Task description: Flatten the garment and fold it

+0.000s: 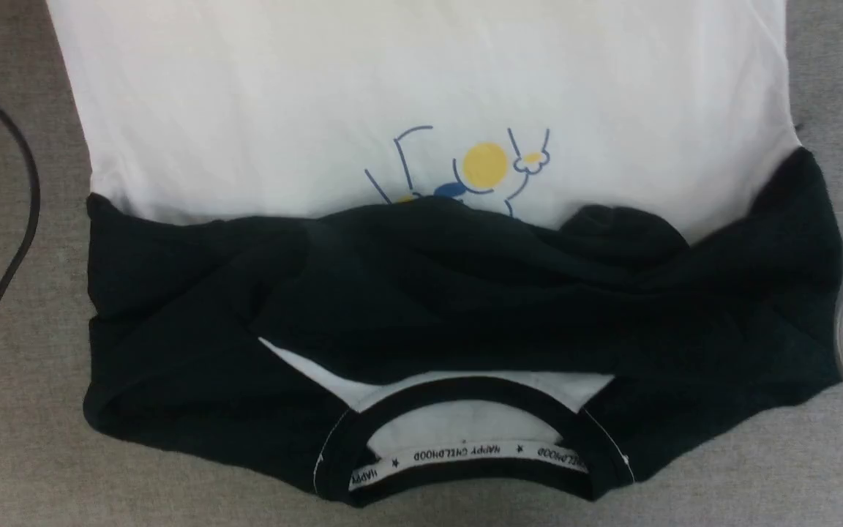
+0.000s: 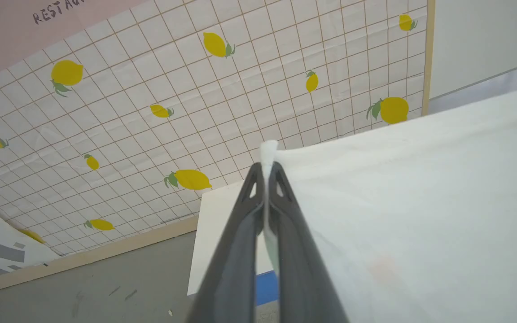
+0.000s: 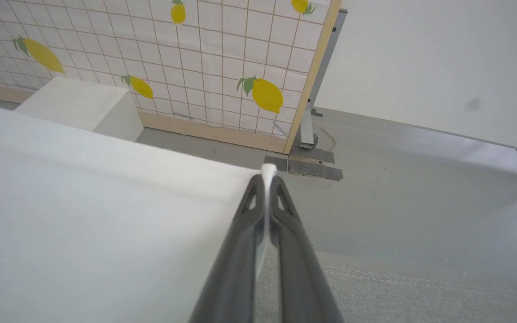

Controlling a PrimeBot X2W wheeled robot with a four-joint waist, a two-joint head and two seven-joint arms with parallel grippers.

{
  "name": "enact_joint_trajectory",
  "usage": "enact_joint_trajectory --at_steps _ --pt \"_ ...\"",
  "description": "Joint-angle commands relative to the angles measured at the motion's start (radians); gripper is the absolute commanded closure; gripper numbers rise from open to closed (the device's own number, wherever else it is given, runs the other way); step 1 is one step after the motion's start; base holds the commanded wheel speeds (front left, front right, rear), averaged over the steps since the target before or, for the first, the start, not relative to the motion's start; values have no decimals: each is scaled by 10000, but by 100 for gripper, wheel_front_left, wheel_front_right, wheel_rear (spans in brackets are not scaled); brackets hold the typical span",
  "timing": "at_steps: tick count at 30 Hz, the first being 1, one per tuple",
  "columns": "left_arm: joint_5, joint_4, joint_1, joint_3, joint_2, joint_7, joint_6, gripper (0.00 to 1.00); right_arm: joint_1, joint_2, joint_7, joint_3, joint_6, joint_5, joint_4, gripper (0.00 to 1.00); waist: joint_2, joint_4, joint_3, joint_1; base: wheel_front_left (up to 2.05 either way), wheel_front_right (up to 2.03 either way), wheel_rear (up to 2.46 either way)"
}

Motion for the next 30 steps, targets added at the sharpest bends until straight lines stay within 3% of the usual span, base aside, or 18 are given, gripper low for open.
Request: enact_joint_trajectory --at_steps 1,8,17,24,30 --pt "-51 83 -38 81 84 -172 13 100 -68 -53 -244 101 -19 167 83 100 0 -39 -235 -1 0 0 0" --pt "-708 -230 1405 53 277 -726 -552 100 1186 -610 -1552 1574 -19 1695 -398 100 0 16 -1320 -1 0 0 0" --pt "-2066 -2678 5722 10 1037 -480 -790 100 5061 -2048 -1807 3164 -19 4105 -3302 100 0 242 -3329 -1 0 0 0" --pt "-3177 -4667 9211 -39 1398 -65 -288 100 8909 -2669 -812 2650 -19 4925 -5959 100 0 521 -4367 -1 0 0 0" --pt "-3992 -5568 11487 -251 1518 33 -130 100 11866 -2192 261 1418 -19 4859 -7925 100 0 703 -5064 -1 0 0 0"
